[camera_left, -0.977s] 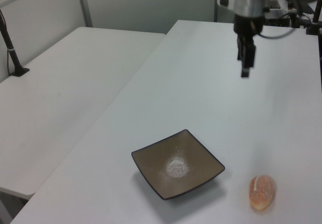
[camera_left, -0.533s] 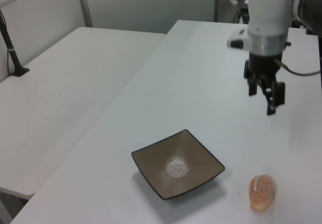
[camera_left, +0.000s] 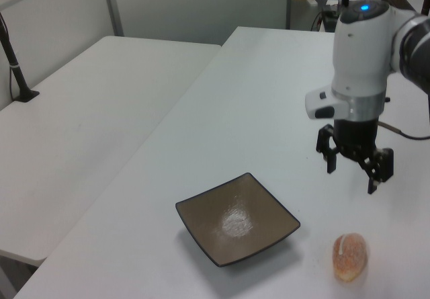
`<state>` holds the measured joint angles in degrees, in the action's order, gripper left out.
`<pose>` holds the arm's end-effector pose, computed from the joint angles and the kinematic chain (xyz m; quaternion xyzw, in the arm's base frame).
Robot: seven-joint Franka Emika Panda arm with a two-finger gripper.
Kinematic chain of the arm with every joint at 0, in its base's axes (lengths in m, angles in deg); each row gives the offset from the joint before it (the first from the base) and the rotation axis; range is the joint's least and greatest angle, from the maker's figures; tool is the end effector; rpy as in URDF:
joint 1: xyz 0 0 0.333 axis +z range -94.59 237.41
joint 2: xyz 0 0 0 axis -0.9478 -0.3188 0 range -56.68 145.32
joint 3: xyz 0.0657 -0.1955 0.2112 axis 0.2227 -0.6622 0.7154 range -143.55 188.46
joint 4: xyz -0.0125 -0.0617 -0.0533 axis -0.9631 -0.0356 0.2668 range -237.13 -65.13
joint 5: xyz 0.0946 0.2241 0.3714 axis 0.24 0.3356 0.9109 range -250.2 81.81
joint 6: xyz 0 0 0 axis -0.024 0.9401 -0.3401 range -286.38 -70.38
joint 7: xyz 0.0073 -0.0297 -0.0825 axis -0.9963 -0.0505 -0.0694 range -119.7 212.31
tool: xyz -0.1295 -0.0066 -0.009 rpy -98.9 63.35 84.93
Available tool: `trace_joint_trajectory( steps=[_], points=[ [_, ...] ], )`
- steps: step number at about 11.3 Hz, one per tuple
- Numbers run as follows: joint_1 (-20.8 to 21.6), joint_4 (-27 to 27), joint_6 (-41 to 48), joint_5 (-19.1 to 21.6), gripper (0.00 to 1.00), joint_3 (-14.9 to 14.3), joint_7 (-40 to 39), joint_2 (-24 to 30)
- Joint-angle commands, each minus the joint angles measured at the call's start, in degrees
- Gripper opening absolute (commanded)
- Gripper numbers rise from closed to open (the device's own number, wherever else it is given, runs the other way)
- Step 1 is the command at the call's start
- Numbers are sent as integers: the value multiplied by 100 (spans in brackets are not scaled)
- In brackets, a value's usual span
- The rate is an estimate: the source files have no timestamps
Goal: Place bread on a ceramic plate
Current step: 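Lower the gripper down over the orange bread roll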
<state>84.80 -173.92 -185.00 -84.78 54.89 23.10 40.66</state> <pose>0.4268 0.4351 0.3737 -0.8226 -0.5682 0.0218 0.0085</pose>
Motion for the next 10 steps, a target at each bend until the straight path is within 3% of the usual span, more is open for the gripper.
trace_joint_trajectory(
  steps=[1,10],
  points=[
    [50,-418,-590,-90,100,210,-342,-81],
    [560,-348,-1258,-1329,100,228,78,-1311]
  ],
)
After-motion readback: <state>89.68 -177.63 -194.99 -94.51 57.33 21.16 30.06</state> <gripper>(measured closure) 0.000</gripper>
